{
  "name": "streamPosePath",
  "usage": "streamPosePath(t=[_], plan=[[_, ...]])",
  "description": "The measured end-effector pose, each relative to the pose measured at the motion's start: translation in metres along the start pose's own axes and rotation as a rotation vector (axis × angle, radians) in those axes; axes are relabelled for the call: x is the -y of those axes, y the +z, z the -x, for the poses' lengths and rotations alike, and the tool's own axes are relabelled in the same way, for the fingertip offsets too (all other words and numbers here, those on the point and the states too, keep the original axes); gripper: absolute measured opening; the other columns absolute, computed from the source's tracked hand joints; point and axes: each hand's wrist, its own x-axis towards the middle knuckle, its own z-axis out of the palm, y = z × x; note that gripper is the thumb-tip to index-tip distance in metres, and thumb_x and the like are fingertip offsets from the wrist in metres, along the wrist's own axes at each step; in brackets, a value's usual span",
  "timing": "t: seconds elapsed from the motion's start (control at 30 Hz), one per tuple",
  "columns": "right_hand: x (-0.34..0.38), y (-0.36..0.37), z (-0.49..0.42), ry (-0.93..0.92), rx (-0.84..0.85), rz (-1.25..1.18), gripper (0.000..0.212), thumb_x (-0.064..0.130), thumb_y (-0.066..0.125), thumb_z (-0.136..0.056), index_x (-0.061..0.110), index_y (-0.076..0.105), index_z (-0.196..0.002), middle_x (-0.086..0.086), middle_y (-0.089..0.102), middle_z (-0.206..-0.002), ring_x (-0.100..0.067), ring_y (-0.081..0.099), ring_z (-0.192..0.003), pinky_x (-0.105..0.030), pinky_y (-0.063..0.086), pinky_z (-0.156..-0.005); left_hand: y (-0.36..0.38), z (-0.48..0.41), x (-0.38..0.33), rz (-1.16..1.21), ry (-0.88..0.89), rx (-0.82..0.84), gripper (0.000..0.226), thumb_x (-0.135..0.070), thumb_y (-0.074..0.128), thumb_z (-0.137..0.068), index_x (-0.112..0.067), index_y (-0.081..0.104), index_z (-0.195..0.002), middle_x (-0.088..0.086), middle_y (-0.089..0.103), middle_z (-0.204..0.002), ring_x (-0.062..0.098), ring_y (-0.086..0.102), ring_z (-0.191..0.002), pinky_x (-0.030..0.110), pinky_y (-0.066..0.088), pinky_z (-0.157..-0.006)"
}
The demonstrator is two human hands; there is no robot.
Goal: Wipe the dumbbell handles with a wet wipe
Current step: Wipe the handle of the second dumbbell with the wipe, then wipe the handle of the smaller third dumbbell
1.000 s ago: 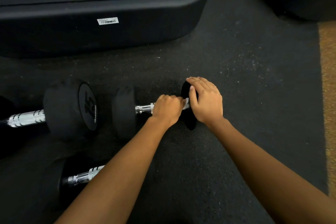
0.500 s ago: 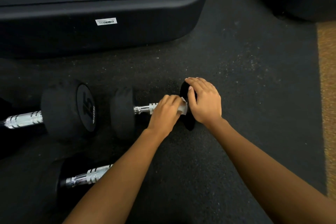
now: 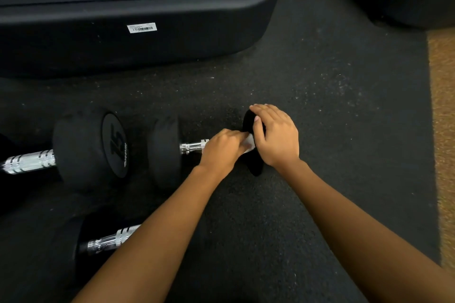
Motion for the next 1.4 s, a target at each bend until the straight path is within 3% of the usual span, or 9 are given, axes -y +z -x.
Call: streamPosePath(t=[0.27, 0.6, 0.8, 0.93, 1.03, 1.1, 1.2, 1.3, 1.4], plan=[[0.001, -0.002, 0.001, 0.007, 0.013, -0.003, 0.049, 0.032, 0.026, -0.092, 0.012, 0.060, -0.121, -0.003, 0.062, -0.124, -0.020, 0.050, -0.122, -0.036, 0.035, -0.105, -0.003, 0.014, 0.014, 0.013, 0.158, 0.022, 0.045, -0.005, 0.059, -0.086, -0.016, 0.051, -0.130, -0.001, 0.054, -0.132, 0.014, 0.042, -0.125, 0.026, 0.036, -0.102], [0.000, -0.002, 0.002, -0.013, 0.015, 0.039, 0.049, 0.032, 0.026, -0.092, 0.012, 0.059, -0.122, -0.004, 0.061, -0.124, -0.020, 0.050, -0.122, -0.036, 0.034, -0.105, -0.017, 0.024, 0.008, -0.021, 0.062, -0.006, 0.033, -0.010, 0.053, -0.091, -0.019, 0.060, -0.122, 0.000, 0.042, -0.143, 0.019, 0.033, -0.132, 0.028, 0.029, -0.106], [0.001, -0.002, 0.003, -0.039, 0.059, 0.127, 0.051, 0.034, 0.023, -0.092, 0.012, 0.056, -0.124, -0.005, 0.060, -0.126, -0.022, 0.048, -0.123, -0.039, 0.030, -0.107, -0.028, 0.034, -0.005, 0.126, -0.089, -0.125, 0.030, -0.008, 0.055, -0.090, -0.017, 0.063, -0.117, 0.003, 0.037, -0.146, 0.021, 0.043, -0.127, 0.031, 0.036, -0.105], [0.000, -0.006, 0.000, -0.150, 0.112, 0.273, 0.047, 0.034, 0.025, -0.095, 0.011, 0.057, -0.121, -0.009, 0.057, -0.125, -0.027, 0.042, -0.126, -0.042, 0.022, -0.110, -0.043, 0.051, -0.012, 0.235, -0.122, -0.199, 0.029, -0.004, 0.056, -0.089, -0.014, 0.064, -0.116, 0.002, 0.032, -0.148, 0.016, 0.038, -0.129, 0.023, 0.033, -0.104], [0.021, -0.015, -0.001, -0.310, 0.088, 0.198, 0.041, 0.033, 0.031, -0.096, 0.011, 0.066, -0.101, -0.007, 0.059, -0.106, -0.025, 0.050, -0.108, -0.035, 0.027, -0.103, -0.058, 0.069, -0.009, 0.272, -0.110, -0.270, 0.036, -0.002, 0.061, -0.085, -0.015, 0.062, -0.118, 0.003, 0.031, -0.148, 0.010, 0.041, -0.125, 0.018, 0.033, -0.100], [0.052, -0.025, -0.003, -0.276, 0.191, 0.046, 0.047, 0.038, 0.030, -0.098, 0.012, 0.068, -0.093, -0.003, 0.060, -0.096, -0.018, 0.050, -0.094, -0.029, 0.031, -0.091, -0.069, 0.086, 0.000, 0.312, -0.097, -0.311, 0.043, -0.002, 0.064, -0.083, -0.017, 0.059, -0.123, 0.001, 0.033, -0.146, 0.007, 0.041, -0.123, 0.022, 0.037, -0.101], [0.098, -0.039, -0.009, -0.091, 0.563, -0.242, 0.042, 0.039, 0.039, -0.098, 0.012, 0.069, -0.087, -0.007, 0.063, -0.087, -0.018, 0.053, -0.084, -0.031, 0.040, -0.080, -0.084, 0.116, 0.021, 0.380, -0.085, -0.376, 0.050, -0.001, 0.067, -0.080, -0.015, 0.054, -0.127, -0.004, 0.035, -0.142, 0.004, 0.040, -0.125, 0.034, 0.046, -0.098], [0.138, -0.044, -0.010, 0.099, 0.884, -0.500, 0.023, 0.030, 0.057, -0.091, 0.010, 0.067, -0.098, -0.004, 0.067, -0.090, -0.010, 0.058, -0.078, -0.021, 0.045, -0.071, -0.097, 0.147, 0.041, 0.458, -0.167, -0.409, 0.058, -0.003, 0.068, -0.080, -0.024, 0.048, -0.130, -0.007, 0.029, -0.146, 0.004, 0.040, -0.126, 0.029, 0.049, -0.094], [0.176, -0.028, 0.003, 0.239, 1.008, -0.616, 0.027, 0.020, 0.064, -0.087, 0.006, 0.058, -0.109, -0.007, 0.063, -0.093, -0.012, 0.057, -0.078, -0.019, 0.045, -0.066, -0.109, 0.176, 0.053, 0.498, -0.218, -0.406, 0.066, -0.003, 0.068, -0.080, -0.037, 0.040, -0.129, -0.010, 0.027, -0.147, 0.010, 0.040, -0.129, 0.023, 0.049, -0.091]])
